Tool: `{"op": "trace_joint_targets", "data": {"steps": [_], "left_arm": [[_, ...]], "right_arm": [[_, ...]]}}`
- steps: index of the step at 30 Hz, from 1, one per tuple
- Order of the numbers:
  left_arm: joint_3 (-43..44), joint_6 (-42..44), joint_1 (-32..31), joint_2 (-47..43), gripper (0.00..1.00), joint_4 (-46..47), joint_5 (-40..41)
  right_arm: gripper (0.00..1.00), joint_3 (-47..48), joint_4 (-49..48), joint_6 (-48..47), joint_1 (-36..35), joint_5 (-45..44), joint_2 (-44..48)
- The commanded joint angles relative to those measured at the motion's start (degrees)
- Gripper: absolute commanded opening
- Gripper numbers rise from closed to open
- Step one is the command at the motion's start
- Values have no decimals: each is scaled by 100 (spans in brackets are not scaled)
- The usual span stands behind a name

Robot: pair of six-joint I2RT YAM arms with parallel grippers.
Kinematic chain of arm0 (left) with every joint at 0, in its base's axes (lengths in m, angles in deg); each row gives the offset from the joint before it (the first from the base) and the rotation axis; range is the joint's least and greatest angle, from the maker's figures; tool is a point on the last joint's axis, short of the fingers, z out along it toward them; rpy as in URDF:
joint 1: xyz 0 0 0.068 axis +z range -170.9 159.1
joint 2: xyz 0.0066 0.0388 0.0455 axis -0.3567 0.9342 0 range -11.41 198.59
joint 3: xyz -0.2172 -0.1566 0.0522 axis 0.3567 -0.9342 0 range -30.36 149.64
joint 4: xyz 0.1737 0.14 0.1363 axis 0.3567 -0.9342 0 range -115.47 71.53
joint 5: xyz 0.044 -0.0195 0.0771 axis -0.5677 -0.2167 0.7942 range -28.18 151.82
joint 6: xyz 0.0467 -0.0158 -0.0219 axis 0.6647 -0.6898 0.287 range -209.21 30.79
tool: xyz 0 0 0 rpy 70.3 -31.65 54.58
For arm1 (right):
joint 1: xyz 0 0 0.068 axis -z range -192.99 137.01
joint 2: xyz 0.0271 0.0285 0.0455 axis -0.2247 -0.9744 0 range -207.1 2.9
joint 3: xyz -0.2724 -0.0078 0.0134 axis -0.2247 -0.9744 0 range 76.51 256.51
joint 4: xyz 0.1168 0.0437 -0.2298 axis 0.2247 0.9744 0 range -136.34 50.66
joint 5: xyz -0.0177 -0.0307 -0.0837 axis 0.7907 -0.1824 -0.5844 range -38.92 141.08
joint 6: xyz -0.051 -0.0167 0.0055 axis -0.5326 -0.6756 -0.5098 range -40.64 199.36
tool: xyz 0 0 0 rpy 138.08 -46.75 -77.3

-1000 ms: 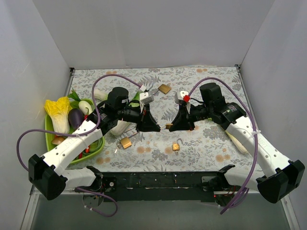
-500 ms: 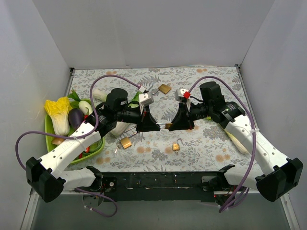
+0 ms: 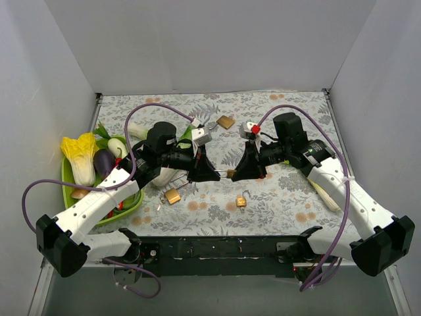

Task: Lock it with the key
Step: Lock the lock.

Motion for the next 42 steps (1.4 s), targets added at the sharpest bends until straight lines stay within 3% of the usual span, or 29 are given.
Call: {"op": "trace_joint_targets", "data": {"steps": [1,12,18,23,27,30,31,32,38,42], "left_arm": [[36,-280,-270,162,0,1385,274],[-140,229,-314,21,0,1526,503],[-166,-24,-323,3,0,1623,292],[-245,-131,-297,-75,0,1335,134],[-342,-140,88,-172,0,973,-287],[-360,149,370,-251,0,570,-534],[-351,272,389,-278,0,438,-526],[-342,526,415,-321,0,210,-526],[-360,1020,433,-392,0,-362,-605],[-386,1134,442,-383,0,-416,-666]], "right_arm": [[1,-8,-676,256,-367,527,-175],[1,-8,-940,853,-385,1036,-377],[1,44,-992,889,-385,950,-448],[1,273,-440,336,-385,694,-536],[1,343,-26,46,-262,466,-474],[19,563,605,-385,-131,256,-509],[32,772,955,-481,-78,211,-570],[36,861,1176,-596,-16,185,-597],[50,1327,2355,-1326,379,-44,-790],[51,1468,2567,-1467,433,-141,-861]]}}
